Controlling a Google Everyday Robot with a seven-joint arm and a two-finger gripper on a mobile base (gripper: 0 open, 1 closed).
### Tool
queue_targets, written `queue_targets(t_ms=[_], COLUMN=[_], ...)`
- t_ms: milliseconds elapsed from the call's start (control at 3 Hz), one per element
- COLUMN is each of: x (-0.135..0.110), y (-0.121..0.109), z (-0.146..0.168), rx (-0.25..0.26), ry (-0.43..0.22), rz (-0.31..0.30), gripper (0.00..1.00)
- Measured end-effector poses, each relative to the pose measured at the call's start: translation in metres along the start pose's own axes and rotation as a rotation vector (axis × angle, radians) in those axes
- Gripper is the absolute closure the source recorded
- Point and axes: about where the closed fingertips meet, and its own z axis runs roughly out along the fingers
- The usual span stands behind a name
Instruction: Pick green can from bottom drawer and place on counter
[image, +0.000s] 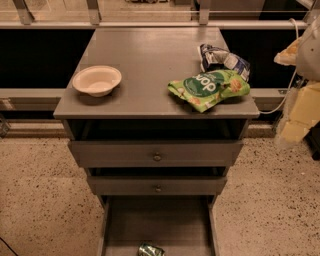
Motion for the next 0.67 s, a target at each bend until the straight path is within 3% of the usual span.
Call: queue_targets(t_ms=[333,667], x=[0.000,0.004], y=[0.000,0.008], z=[0.000,0.053], rx=[0.000,-0.030], ry=[0.000,-0.071], rz=[0.000,-0.002], gripper=[0.00,0.00])
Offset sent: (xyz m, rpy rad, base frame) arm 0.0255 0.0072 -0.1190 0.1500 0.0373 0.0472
